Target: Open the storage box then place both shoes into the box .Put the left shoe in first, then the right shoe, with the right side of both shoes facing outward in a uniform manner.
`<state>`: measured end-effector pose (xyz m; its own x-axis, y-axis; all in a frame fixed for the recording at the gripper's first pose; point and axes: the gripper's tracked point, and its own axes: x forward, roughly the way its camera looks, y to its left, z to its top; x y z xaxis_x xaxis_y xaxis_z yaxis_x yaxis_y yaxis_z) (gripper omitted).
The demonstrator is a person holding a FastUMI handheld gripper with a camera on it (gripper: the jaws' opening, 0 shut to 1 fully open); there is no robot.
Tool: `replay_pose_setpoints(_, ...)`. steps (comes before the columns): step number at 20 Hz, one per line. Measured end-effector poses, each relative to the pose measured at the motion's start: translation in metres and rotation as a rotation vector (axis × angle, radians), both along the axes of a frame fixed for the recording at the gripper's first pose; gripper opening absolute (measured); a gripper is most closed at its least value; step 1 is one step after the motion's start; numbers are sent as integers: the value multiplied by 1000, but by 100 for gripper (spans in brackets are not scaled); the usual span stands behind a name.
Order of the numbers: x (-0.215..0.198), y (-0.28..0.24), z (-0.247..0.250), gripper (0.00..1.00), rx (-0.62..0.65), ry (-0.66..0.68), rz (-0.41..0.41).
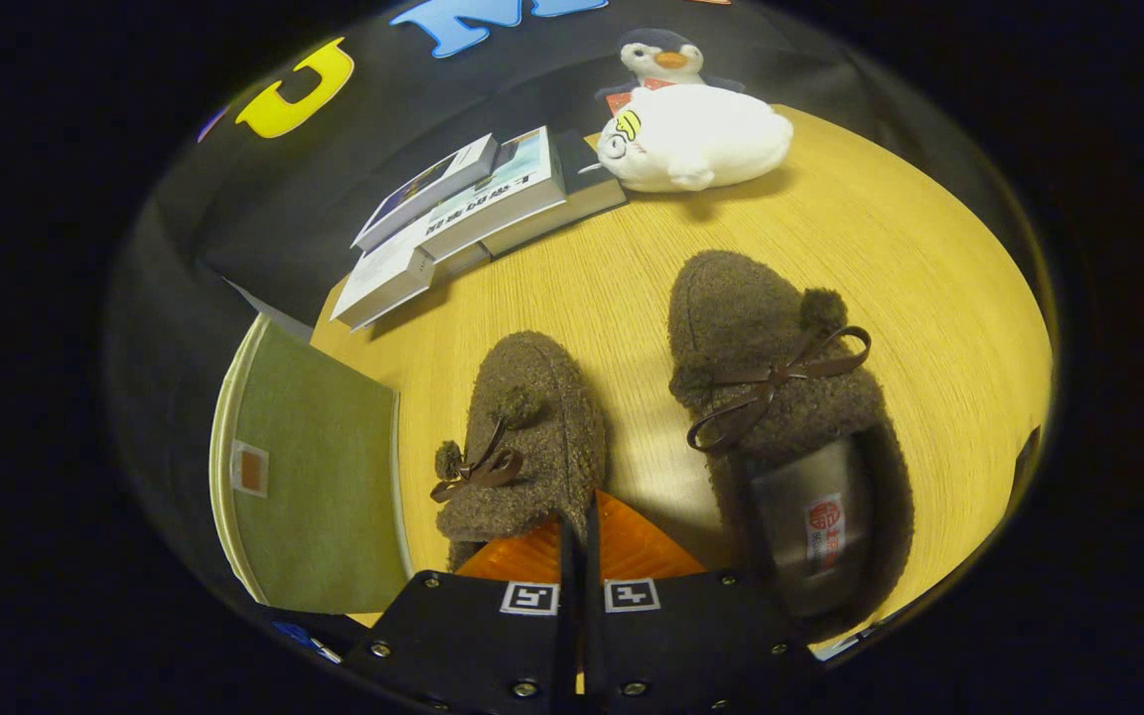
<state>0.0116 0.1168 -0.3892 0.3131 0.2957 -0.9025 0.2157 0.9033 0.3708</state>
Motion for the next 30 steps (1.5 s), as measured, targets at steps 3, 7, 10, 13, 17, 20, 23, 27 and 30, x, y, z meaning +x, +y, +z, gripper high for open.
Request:
replay_pose_setpoints(3, 13, 12, 31, 3, 37, -40, -23)
replay_pose_setpoints(7, 33, 40, 82, 3, 92, -100, -23)
replay_pose_setpoints(10, 45, 66, 116, 2, 127, -140, -8)
replay_pose_setpoints(13, 55, 96, 146, 3, 161, -181, 6)
replay_pose_setpoints(17, 61, 139, 173, 2, 203, -219, 33)
replay_pose_setpoints(20, 62, 172, 178, 2, 230, -221, 51)
replay_pose_setpoints(23, 58, 205, 173, 2, 226, -204, 75)
replay_pose_setpoints(27, 53, 243, 153, 2, 203, -181, 108)
replay_pose_setpoints(30, 48, 265, 133, 3, 178, -154, 120)
